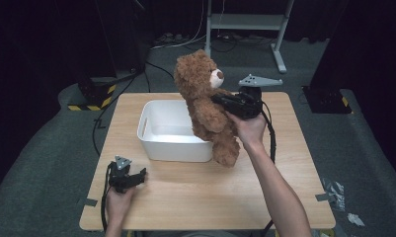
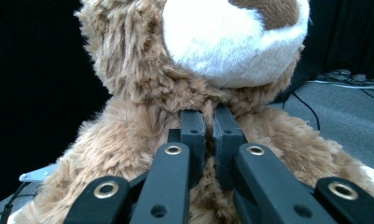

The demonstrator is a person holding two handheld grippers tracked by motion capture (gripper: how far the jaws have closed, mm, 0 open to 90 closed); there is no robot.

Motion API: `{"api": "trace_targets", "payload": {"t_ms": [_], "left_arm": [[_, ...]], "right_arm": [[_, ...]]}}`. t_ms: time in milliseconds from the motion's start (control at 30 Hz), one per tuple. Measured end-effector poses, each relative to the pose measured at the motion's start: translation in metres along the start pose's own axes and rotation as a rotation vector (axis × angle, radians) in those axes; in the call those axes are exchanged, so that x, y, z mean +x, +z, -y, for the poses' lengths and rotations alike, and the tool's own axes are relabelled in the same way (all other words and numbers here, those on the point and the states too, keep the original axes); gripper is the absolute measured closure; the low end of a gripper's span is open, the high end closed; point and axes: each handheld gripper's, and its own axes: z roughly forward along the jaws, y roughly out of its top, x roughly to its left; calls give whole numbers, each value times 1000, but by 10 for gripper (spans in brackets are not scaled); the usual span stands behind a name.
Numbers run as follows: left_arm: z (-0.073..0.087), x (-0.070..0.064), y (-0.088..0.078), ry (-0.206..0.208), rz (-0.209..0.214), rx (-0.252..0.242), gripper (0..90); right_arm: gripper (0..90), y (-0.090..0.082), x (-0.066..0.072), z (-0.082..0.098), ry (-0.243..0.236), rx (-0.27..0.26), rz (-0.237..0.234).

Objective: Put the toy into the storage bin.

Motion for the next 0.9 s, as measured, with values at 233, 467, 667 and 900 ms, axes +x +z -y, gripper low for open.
{"api": "trace_targets", "payload": {"t_ms": [233,467,667,900], "left_arm": [[0,0,0,-3,3,2,239],[0,0,0,-3,4,2,238],[0,0,0,-2,4,2,238],[0,0,0,1,10,-1,238]], "right_arm": [[859,9,4,-3,9,8,-4],[859,19,5,-3,15,2,-1],[859,27,6,-3,19,8,6],[859,33,11,-7,15,12,3]]}}
